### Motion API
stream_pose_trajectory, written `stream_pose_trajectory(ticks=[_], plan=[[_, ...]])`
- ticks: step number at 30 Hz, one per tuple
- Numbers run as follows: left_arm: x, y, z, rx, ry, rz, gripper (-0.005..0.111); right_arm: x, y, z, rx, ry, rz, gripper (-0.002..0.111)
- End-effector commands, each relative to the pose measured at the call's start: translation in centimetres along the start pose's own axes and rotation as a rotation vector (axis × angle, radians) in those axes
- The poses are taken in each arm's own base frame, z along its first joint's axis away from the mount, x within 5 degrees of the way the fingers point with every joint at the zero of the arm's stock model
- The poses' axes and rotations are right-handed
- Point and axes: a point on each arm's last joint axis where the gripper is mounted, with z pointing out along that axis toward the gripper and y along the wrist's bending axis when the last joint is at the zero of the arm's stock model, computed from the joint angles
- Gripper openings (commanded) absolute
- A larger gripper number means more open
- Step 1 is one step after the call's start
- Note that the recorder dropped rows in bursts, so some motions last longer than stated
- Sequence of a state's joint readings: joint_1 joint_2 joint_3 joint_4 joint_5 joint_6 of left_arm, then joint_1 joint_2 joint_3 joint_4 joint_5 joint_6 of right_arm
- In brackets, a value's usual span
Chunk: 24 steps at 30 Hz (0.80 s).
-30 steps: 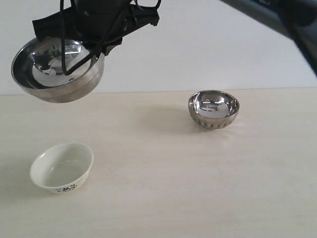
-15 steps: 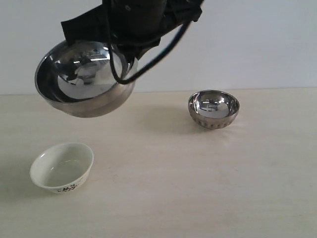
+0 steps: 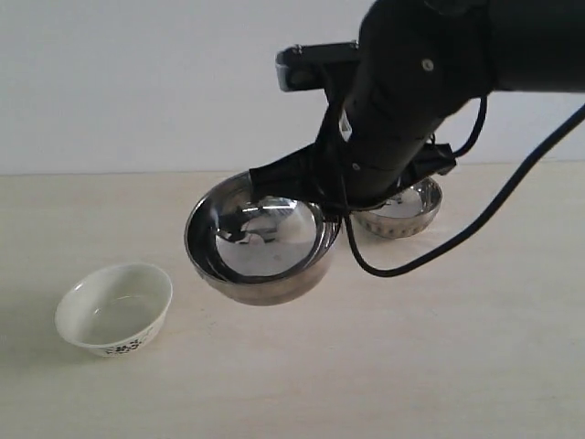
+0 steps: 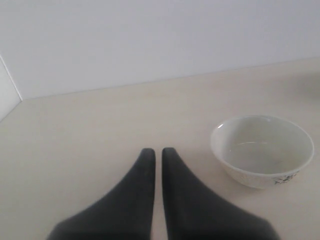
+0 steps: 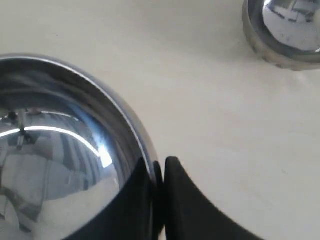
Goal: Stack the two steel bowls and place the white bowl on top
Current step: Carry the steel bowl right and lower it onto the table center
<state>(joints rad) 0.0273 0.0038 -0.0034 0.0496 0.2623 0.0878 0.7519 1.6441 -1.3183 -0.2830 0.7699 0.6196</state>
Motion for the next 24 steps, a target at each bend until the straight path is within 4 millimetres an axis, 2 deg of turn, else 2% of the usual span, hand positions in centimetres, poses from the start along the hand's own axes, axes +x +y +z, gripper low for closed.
stream_pose_trajectory(ticks=[1, 6, 17, 24], plan=[[0.0, 0.0, 0.0, -0.001, -0.008, -0.019, 0.004, -0.1, -1.9, 2.3, -0.069, 0.004, 0.067, 0.0], [0.0, 0.0, 0.0, -0.001, -0.008, -0.019, 0.004, -0.2, -3.4, 4.5, -0.057, 0.036, 0.075, 0.0], [0.0, 0.0, 0.0, -0.001, -0.008, -0.019, 0.004, 1.3, -3.0, 10.3, -0.044, 0.11, 0.054, 0.0], [0.0, 0.0, 0.0, -0.001, -0.008, -0.019, 0.004, 1.6, -2.9, 11.6, -0.053, 0.105, 0.052, 0.0]])
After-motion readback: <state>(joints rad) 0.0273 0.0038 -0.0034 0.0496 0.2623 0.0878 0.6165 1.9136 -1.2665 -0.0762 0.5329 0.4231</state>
